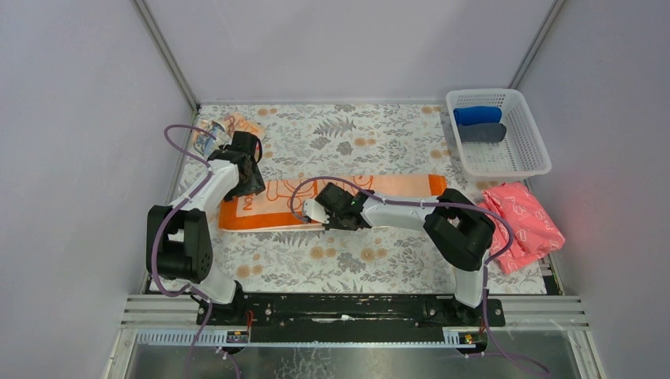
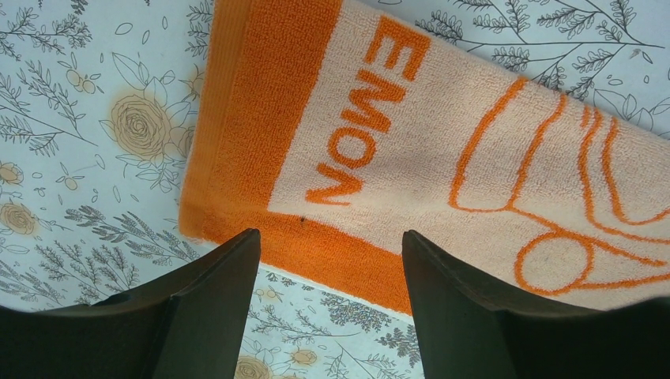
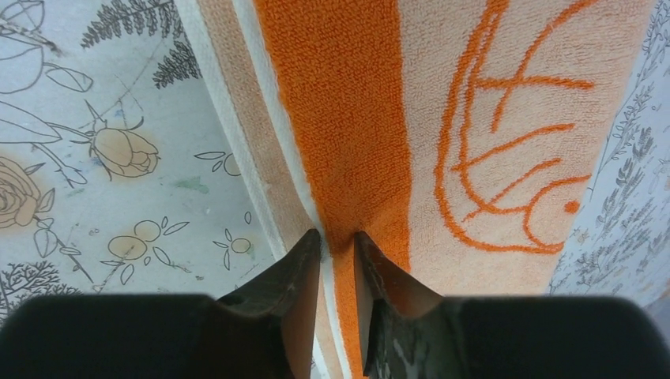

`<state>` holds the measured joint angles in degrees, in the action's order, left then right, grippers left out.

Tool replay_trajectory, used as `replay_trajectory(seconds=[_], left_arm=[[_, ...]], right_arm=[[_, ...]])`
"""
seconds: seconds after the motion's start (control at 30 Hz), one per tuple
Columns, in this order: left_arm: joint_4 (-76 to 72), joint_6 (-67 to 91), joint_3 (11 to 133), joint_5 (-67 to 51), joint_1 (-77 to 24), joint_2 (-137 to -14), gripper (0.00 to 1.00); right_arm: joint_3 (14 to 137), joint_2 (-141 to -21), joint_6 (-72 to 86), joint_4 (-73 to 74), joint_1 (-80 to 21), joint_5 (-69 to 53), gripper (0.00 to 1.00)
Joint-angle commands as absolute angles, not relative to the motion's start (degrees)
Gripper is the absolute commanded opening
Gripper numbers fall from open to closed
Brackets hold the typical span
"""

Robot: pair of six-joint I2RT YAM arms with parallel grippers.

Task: Roll the towels
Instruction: Fold the towel at the center of the board.

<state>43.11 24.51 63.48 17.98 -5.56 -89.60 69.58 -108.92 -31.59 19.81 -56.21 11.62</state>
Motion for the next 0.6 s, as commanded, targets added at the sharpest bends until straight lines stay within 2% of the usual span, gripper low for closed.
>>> replay_trajectory(seconds=[0.0,0.1,0.2,0.57], left_arm=[[40.2,24.1,62.8,17.9,-5.2,-88.7,0.66],[40.2,24.1,62.9,17.8,-5.1,-88.8,0.66],[40.2,24.1,62.8,17.8,-5.2,-88.9,0.66],[40.4,23.9,62.8,18.2,-5.0,-89.7,0.66]], right_arm=[[71.0,-107.9,-32.6,17.8,-56.9,14.1,0.26],[70.8,-107.6,-32.4,17.9,-56.9,14.1,0.21],[70.8,-107.3,-32.5,18.9,-57.2,13.9,0.11],[70.1,-104.9,-31.6,23.1,-57.8,12.0,0.08]])
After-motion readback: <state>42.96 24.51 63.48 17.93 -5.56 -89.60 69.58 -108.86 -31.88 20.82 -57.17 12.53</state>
